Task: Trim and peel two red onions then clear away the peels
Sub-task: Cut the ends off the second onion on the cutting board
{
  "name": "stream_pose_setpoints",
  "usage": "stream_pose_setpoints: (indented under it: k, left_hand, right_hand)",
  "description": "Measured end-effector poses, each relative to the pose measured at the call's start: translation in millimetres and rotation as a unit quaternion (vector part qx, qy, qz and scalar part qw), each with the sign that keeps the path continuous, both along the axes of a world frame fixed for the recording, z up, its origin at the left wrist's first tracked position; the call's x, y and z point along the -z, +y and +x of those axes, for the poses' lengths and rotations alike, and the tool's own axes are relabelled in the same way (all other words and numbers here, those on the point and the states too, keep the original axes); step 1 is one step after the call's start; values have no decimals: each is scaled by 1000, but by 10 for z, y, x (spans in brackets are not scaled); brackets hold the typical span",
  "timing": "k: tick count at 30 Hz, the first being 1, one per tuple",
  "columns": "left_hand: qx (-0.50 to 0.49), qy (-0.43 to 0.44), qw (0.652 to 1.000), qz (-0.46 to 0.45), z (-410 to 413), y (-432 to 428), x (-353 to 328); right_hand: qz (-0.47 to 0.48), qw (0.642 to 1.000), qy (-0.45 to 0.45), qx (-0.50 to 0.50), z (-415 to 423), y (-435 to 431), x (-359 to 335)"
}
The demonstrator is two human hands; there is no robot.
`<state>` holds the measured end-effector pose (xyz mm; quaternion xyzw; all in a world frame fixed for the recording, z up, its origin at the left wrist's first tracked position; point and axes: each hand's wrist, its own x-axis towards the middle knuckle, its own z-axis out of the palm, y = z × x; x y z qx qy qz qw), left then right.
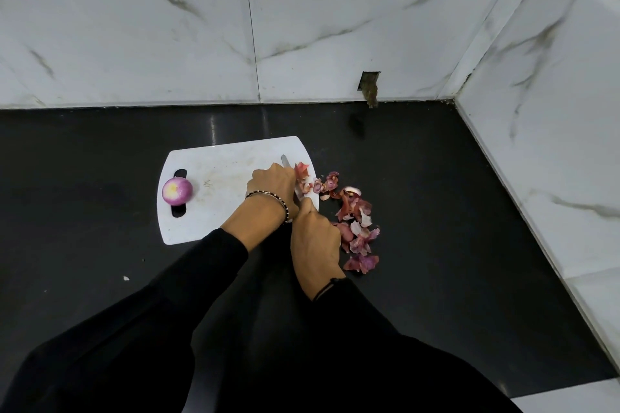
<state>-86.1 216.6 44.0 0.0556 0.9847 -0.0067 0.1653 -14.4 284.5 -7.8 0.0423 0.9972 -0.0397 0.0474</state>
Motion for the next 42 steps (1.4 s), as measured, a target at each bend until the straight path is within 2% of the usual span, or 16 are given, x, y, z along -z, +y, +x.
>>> stream_pose_setpoints:
  k: [4,9,14,18,23,29,36,42]
  left_hand:
    - [13,17,1000,-12,34,-13,-48]
    - [-31,15,996,77,80,-297,-53]
    - [-32,5,992,120,121,-553,38]
    - [-15,39,989,140,158,-627,119]
    - [-16,36,984,171,166,-653,165]
    - [-28,46,985,163,181,-638,195]
    - [-12,75,992,103,195,-630,152]
    - [14,67,994,83,152,-581,126]
  right_hand:
    - [-24,1000,-10,1,2,61,-46]
    - [-130,990,-13,54,14,241,-101]
    - [-161,984,33,75,72,338,-135]
    - [-177,983,41,36,114,246,-147]
    - [-193,981,-24,-11,208,77,-125]
    - [-173,984,-34,27,208,184,-71]
    - [-194,971,-24,141,180,446,-161]
    - [-193,979,-6,58,216,220,-131]
